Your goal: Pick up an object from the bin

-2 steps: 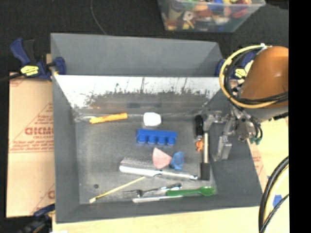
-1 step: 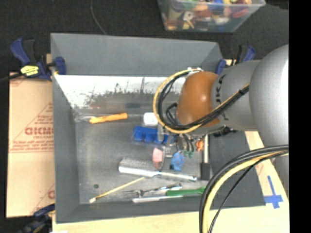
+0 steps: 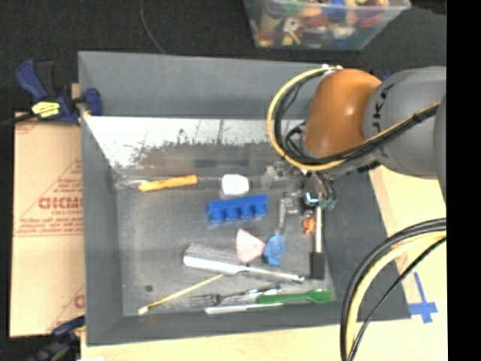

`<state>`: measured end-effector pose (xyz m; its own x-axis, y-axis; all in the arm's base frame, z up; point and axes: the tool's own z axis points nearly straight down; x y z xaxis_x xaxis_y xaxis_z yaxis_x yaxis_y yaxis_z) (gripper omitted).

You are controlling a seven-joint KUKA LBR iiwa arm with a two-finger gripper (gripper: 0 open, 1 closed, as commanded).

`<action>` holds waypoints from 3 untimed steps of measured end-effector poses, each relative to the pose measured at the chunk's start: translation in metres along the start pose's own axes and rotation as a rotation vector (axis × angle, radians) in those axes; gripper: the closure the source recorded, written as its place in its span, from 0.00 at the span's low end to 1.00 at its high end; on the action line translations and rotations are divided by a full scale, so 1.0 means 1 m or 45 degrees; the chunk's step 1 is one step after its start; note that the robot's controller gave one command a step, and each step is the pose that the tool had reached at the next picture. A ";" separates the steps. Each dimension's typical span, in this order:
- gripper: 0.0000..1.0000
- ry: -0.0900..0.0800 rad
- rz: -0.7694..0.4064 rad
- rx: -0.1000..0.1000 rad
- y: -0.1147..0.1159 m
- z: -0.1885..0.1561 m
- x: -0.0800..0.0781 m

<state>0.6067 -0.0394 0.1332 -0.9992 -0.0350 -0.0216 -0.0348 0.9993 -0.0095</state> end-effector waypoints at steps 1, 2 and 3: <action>0.00 0.013 0.261 -0.013 0.065 0.032 -0.012; 0.00 -0.014 -0.038 0.001 0.040 0.061 -0.032; 1.00 -0.006 0.122 -0.012 0.077 0.061 -0.033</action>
Offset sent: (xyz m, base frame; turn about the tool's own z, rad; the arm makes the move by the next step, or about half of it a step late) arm 0.0288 0.0420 -0.0632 -0.0309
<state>0.6386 0.0380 0.0722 -0.9978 0.0605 -0.0264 0.0604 0.9982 0.0020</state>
